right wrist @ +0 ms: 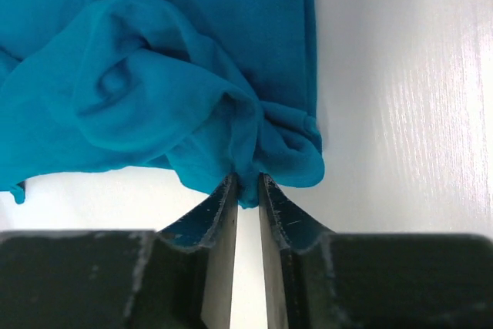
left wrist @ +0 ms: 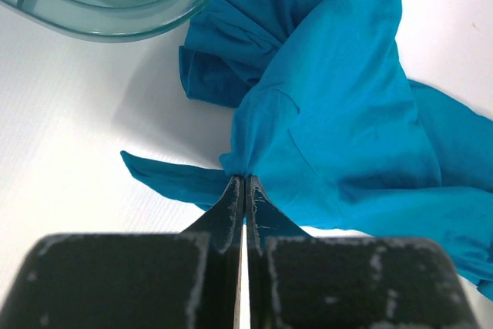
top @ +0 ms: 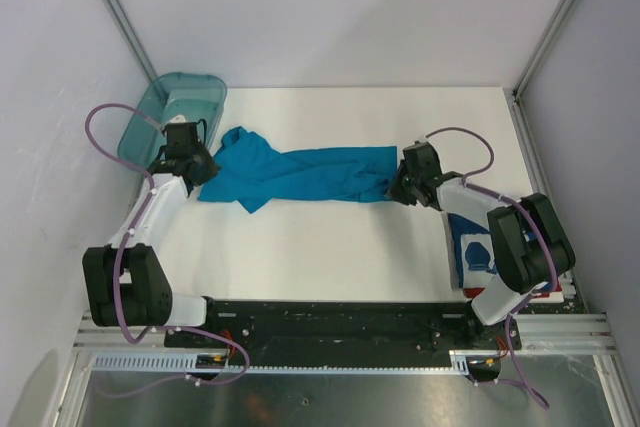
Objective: Fold and stack the t-shirts
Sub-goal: Flatten out the tshirt
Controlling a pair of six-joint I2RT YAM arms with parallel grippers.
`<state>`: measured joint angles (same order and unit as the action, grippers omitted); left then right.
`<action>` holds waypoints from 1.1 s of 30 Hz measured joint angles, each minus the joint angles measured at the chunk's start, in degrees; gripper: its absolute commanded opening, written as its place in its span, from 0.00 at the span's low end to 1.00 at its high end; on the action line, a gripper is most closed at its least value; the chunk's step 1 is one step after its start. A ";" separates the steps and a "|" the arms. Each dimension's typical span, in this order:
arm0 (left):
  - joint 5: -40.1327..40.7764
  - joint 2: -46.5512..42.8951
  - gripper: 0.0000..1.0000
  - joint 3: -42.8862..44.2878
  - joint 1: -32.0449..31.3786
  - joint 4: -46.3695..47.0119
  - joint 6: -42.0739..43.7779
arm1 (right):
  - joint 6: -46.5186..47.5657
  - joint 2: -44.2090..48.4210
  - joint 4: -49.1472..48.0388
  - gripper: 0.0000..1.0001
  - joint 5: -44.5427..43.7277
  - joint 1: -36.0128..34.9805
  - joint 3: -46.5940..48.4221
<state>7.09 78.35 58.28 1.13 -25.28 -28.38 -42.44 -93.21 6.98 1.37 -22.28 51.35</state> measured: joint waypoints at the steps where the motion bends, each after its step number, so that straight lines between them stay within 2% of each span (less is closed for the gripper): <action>1: 0.00 0.00 0.00 0.00 0.00 -0.02 0.00 | -0.04 0.00 0.00 0.13 0.00 0.00 0.28; 5: 0.00 0.00 0.00 0.00 0.00 -0.20 0.00 | -0.13 0.00 0.02 0.02 0.02 0.00 0.87; 15: -0.85 -1.42 0.00 0.26 0.00 -1.44 -0.13 | 2.38 1.36 5.79 0.00 -3.61 0.52 3.26; 23: -1.97 -12.79 0.00 4.83 -0.04 -3.96 -2.78 | 8.55 15.13 15.91 0.00 -14.47 3.15 6.56; 33: -4.50 -31.30 0.00 8.66 -0.11 -5.90 -8.35 | 12.57 35.43 24.92 0.00 -20.59 5.66 10.69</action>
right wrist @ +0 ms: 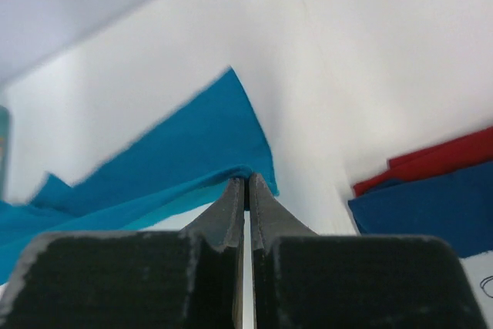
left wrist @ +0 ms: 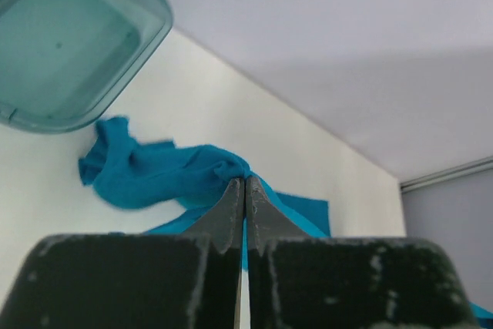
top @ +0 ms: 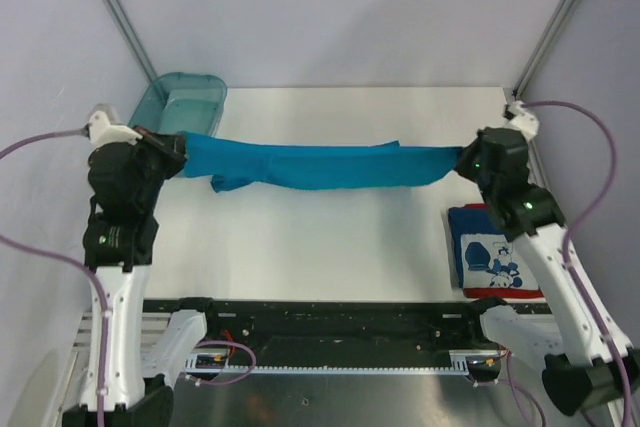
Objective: Fold and stack the t-shirts
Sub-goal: Flatten out the tshirt
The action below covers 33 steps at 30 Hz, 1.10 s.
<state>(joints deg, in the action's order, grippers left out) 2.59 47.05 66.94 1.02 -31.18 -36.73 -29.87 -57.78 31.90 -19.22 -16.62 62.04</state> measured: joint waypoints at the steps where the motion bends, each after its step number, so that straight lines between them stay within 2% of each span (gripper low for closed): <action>1: -0.13 -1.31 0.00 0.70 0.00 -0.20 -0.57 | 0.09 2.38 0.55 0.00 -0.31 0.26 0.85; 8: -0.42 -3.19 0.00 10.49 -0.04 -0.72 -4.20 | 0.00 13.05 -1.25 0.00 -2.10 0.85 5.88; 12: -0.42 2.27 0.00 16.52 -0.07 0.42 -5.81 | 0.00 11.67 -6.23 0.00 -3.02 1.11 6.67; 17: -1.40 17.51 0.00 25.44 -0.15 2.58 -7.10 | 0.17 1.11 -15.45 0.00 -2.86 3.32 6.80; 19: -1.88 26.38 0.00 31.74 -0.20 3.37 -7.37 | 0.15 -5.38 -19.63 0.00 -1.79 5.07 7.54; 22: -3.52 39.69 0.00 42.66 -0.31 3.69 -7.41 | 0.11 -14.49 -24.17 0.00 -0.09 7.48 9.86; 27: -6.49 60.24 0.00 68.70 -0.42 3.17 -8.33 | 0.61 -24.39 -27.63 0.00 1.46 9.70 20.76; 30: -7.45 64.67 0.00 77.31 -0.07 4.50 -9.44 | 1.53 -25.70 -30.21 0.00 1.70 10.32 27.78; 33: -7.80 62.90 0.00 77.59 0.68 7.58 -10.03 | 2.51 -23.63 -33.22 0.00 1.70 10.69 31.39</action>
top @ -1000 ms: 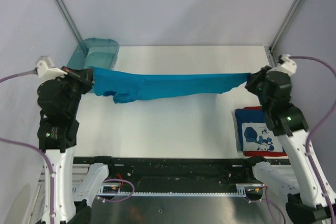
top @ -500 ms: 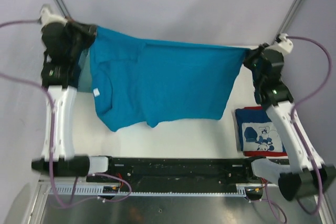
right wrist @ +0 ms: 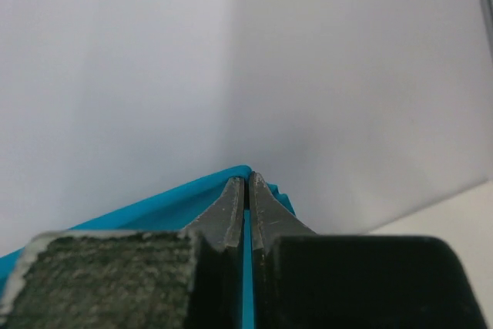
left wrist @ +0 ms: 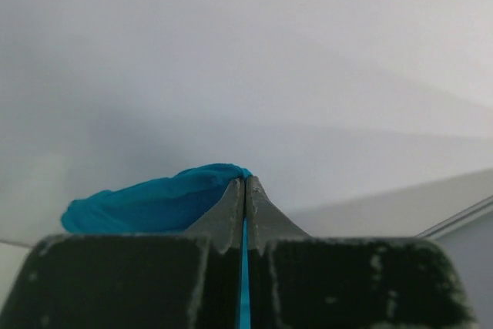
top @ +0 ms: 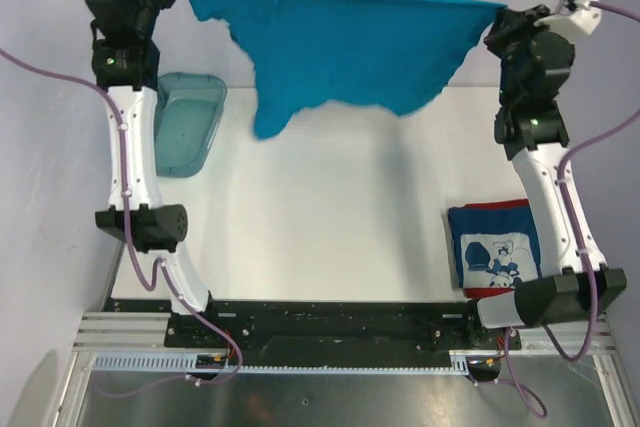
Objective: Fold and stack the t-shirts
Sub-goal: Flatten out the tshirt
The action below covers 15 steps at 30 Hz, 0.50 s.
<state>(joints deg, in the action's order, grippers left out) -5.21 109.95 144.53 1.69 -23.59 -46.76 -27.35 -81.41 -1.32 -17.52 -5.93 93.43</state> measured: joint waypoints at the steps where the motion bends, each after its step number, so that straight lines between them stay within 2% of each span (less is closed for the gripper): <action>1: -0.07 -1.62 0.00 -1.29 0.35 1.33 -0.02 | 0.26 1.55 -0.70 0.00 0.02 0.07 0.15; 4: -0.66 -8.50 0.00 -7.85 1.38 4.59 0.07 | 0.46 6.62 -1.40 0.00 0.24 0.07 -1.79; 8: -1.92 -22.14 0.00 -25.53 2.12 8.15 0.17 | -0.55 15.23 -0.28 0.00 0.52 0.11 -11.58; 11: -2.69 -32.76 0.00 -46.34 2.14 12.39 0.22 | -2.14 20.81 1.64 0.00 1.07 0.11 -22.32; 15: -2.40 -41.05 0.00 -72.63 2.14 13.97 -0.07 | -4.24 23.63 6.75 0.00 2.75 0.07 -37.40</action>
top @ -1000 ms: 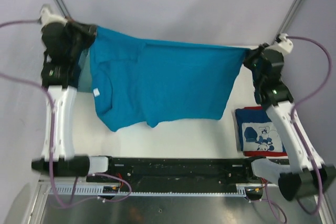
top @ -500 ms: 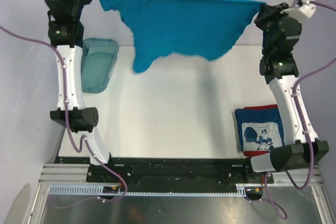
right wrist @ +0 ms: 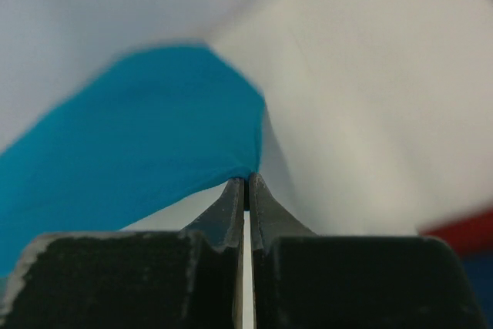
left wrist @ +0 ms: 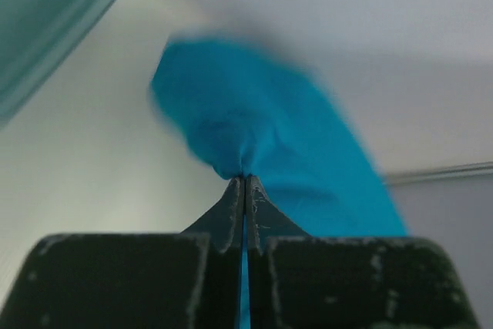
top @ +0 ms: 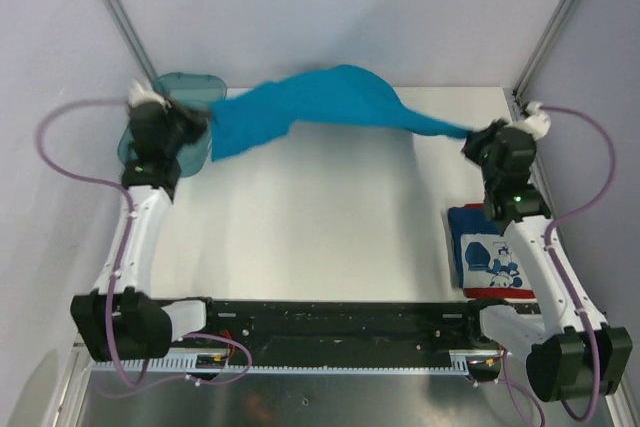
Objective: Fold and stack the t-shirts
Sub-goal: Flatten out the tshirt
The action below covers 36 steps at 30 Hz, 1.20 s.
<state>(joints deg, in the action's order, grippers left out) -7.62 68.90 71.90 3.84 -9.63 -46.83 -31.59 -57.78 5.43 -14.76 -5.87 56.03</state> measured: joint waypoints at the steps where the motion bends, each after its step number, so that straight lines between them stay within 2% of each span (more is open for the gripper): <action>1: 0.35 -0.37 0.00 -7.93 0.00 -0.20 -0.31 | -0.59 -0.31 1.66 0.00 0.81 0.00 -3.54; 4: 1.53 1.64 0.00 -23.91 -0.02 -3.32 -1.36 | -1.79 -2.47 5.97 0.00 3.21 -0.09 -10.86; 7: 3.26 1.64 0.00 -33.53 0.02 -7.15 -2.27 | -2.73 -6.40 9.57 0.02 5.51 -0.52 -14.43; 8: 3.87 1.27 0.00 -35.28 0.04 -8.04 -2.56 | -2.91 -8.00 10.64 0.07 6.36 -0.74 -14.91; 12: 5.62 -2.23 0.00 -37.48 0.07 -8.13 -2.86 | -3.28 -11.93 14.03 0.35 8.61 -1.31 -15.15; 16: 6.21 -6.01 0.00 -38.10 0.11 -6.97 -2.78 | -3.43 -11.10 16.87 0.43 9.35 -1.31 -15.19; 22: 6.60 -6.60 0.00 -39.34 0.11 -7.10 -2.64 | -4.17 -4.81 20.26 0.44 9.27 -2.64 -15.19; 27: 6.93 -8.50 0.00 -41.13 0.11 -7.96 -2.69 | -5.20 -3.91 20.90 0.44 8.61 -6.36 -15.85; 31: 7.50 -11.37 0.00 -42.91 0.11 -9.38 -2.75 | -6.29 -8.46 18.71 0.44 8.74 -10.01 -16.59; 36: 8.26 -11.82 0.00 -44.19 0.11 -10.93 -2.78 | -7.67 -17.79 12.87 0.43 8.81 -11.23 -16.55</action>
<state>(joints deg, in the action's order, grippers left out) 0.64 57.08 27.70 3.95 -20.56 -49.60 -39.27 -75.57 18.31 -5.96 -17.10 39.48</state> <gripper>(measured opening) 0.004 0.434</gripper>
